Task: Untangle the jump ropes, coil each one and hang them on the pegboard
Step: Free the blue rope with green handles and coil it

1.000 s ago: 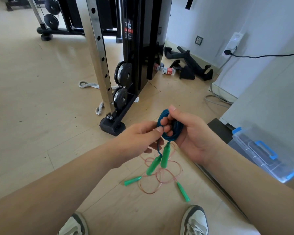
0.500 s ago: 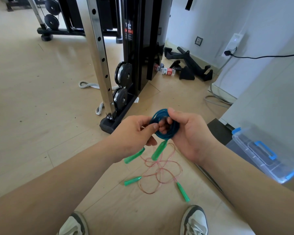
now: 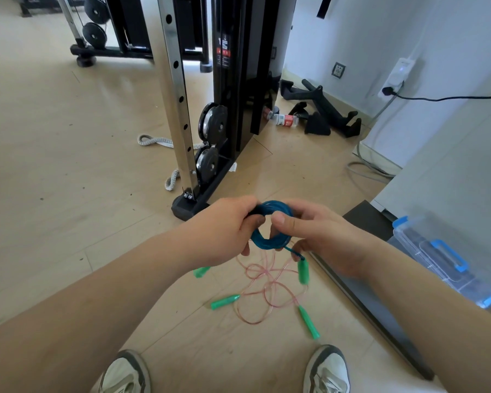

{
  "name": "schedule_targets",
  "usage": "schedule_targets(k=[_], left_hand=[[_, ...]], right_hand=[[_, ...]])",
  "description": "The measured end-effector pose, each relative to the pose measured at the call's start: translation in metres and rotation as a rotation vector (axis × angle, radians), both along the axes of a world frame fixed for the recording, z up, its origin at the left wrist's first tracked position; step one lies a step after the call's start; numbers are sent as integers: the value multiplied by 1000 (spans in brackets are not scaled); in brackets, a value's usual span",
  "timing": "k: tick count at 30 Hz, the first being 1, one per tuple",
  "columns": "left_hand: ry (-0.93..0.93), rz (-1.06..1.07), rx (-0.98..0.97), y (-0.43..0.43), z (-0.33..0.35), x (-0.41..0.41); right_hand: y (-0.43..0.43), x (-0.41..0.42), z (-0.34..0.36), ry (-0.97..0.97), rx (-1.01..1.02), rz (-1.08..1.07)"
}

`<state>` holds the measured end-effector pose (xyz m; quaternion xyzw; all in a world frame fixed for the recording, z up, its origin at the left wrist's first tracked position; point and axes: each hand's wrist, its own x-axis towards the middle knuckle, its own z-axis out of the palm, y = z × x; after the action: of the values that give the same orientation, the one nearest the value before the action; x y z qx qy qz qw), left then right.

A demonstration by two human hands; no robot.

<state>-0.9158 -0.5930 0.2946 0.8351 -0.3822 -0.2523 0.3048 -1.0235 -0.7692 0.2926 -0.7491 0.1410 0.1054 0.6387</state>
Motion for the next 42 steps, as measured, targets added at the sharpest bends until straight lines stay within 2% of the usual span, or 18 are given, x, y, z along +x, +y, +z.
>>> schedule_targets(k=[5,9,14,17,20,22,26,31,34,37,42], left_hand=[[-51,-33,39,0,2,-2],[-105,-30,39,1,3,2],[-145,-42,86,1,-1,1],[-79,2,17,-1,-5,-1],[129,53,-104,-3,-10,-4],[228,42,-88,-3,-17,-9],[190,-65,75,-3,-25,-14],[183,-45,59,-5,-24,-15],[200,-5,32,-6,-22,-11],[213,-78,139,-3,-24,-9],[-8,-203,319,-2,-29,-7]], right_hand=[[6,3,1,48,-75,13],[11,6,2,-25,-45,-68],[18,9,-2,10,-451,-38],[20,9,-4,5,-557,-78],[18,9,-4,-39,-573,-178],[15,9,-6,-69,-571,-266],[10,9,-13,-86,-656,-338],[-6,8,-20,-21,-718,-432],[-15,6,-24,61,-692,-453],[-10,5,-23,87,-490,-503],[3,5,-13,-52,-156,-414]])
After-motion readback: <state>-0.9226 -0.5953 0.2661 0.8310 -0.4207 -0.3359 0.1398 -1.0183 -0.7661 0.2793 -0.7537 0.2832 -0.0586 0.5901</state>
